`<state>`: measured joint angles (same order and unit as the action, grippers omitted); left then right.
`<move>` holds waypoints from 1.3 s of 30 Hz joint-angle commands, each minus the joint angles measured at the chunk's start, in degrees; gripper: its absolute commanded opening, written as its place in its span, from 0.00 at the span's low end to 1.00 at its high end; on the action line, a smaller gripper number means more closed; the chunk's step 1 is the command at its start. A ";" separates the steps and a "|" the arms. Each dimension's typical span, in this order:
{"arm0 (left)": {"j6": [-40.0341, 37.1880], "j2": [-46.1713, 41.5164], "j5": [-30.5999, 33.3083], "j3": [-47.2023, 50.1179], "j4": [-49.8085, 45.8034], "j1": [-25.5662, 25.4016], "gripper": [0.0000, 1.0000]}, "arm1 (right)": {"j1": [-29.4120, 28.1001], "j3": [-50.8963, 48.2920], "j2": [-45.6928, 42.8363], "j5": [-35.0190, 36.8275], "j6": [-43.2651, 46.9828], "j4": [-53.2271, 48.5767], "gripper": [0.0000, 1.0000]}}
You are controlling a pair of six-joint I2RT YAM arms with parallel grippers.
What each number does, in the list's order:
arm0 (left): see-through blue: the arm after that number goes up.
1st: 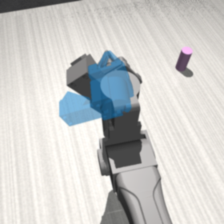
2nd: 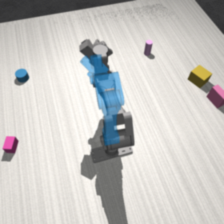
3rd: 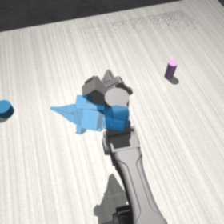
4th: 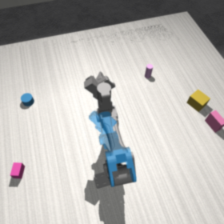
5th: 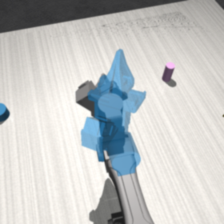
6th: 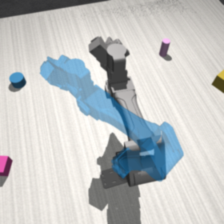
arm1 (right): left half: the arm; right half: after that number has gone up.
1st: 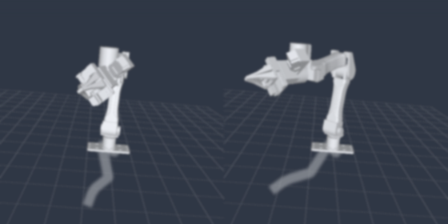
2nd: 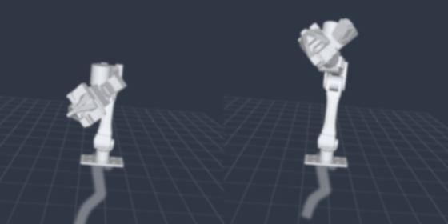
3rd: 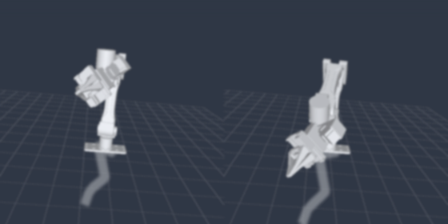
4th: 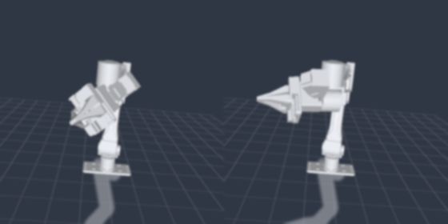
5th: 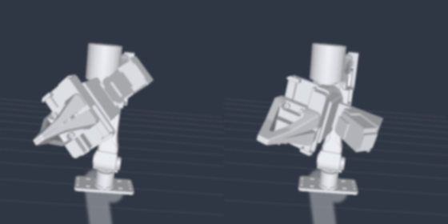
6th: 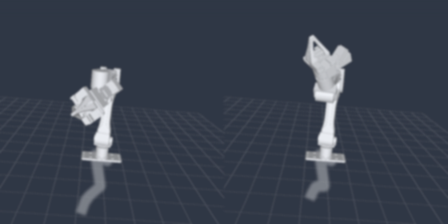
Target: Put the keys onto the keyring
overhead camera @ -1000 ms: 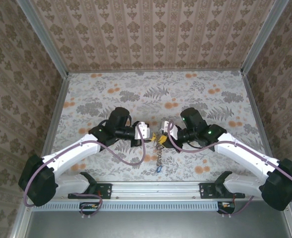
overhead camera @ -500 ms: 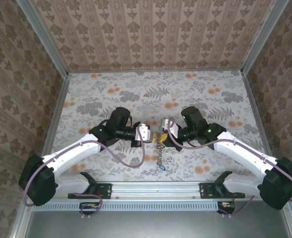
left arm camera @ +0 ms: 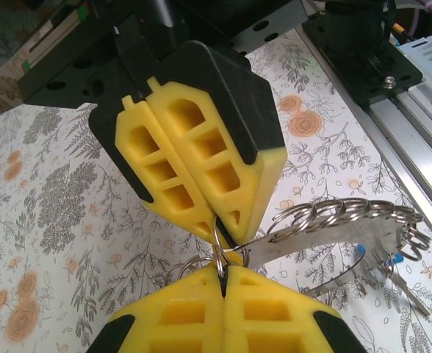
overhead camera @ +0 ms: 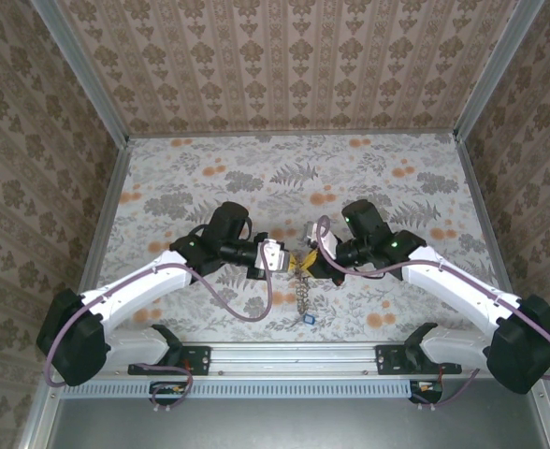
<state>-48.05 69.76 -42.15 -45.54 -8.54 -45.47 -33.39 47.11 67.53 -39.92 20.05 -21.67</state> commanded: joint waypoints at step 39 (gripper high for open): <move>22.39 -7.66 -6.57 2.23 12.02 1.31 0.39 | 0.92 -9.45 -15.40 -0.46 1.51 21.66 0.00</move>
<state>-29.41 61.91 -46.39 -42.35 1.08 -44.58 -31.81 38.04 53.56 -40.66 19.55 -3.70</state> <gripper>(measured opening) 0.390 0.046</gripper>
